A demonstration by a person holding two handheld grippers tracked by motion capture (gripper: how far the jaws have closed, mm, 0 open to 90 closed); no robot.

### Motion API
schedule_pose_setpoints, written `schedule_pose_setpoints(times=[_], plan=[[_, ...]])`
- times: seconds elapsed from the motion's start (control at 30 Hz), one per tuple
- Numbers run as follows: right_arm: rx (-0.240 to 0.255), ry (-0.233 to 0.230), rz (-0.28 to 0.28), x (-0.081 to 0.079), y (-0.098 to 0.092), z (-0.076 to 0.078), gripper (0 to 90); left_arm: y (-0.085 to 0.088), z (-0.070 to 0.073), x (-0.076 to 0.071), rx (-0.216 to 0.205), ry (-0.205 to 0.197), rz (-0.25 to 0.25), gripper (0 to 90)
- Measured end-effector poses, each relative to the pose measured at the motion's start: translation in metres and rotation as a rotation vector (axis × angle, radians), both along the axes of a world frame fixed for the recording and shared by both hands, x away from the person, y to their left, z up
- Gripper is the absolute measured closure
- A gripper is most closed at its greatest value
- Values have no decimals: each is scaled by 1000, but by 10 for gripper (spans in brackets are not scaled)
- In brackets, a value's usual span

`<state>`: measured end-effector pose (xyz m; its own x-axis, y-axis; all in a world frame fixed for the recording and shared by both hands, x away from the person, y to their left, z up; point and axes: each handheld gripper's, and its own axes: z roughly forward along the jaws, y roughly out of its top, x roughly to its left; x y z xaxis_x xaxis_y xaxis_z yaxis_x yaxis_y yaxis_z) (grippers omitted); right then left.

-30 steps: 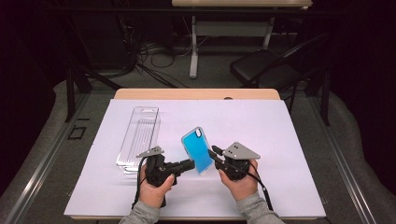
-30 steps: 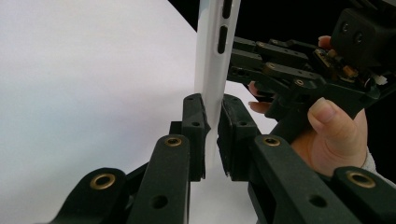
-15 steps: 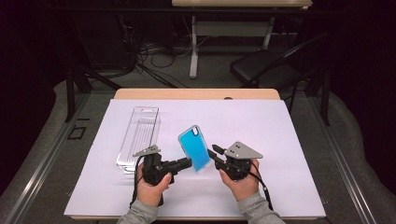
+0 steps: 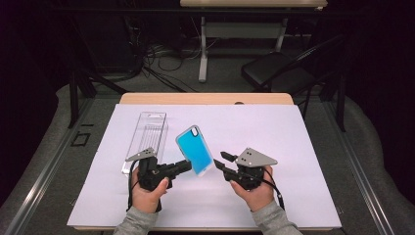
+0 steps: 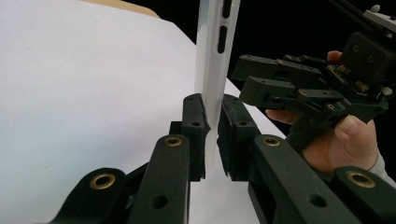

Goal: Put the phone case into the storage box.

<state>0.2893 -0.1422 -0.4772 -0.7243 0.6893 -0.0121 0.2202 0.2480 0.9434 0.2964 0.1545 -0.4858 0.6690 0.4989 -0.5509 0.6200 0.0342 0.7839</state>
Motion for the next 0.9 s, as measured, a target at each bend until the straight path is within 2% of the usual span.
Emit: schedule_pose_setpoints(times=[0.27,0.57,0.9], plan=[[15,13,47,-1,-6,6,632,10,6,-1,20,-28,-20,814],[49,35,95,-1,-13,12,643,12,7,-5,43,-54,-53,815],[70,89,185,0,-16,16,622,16,9,-9,54,-78,-95,815]])
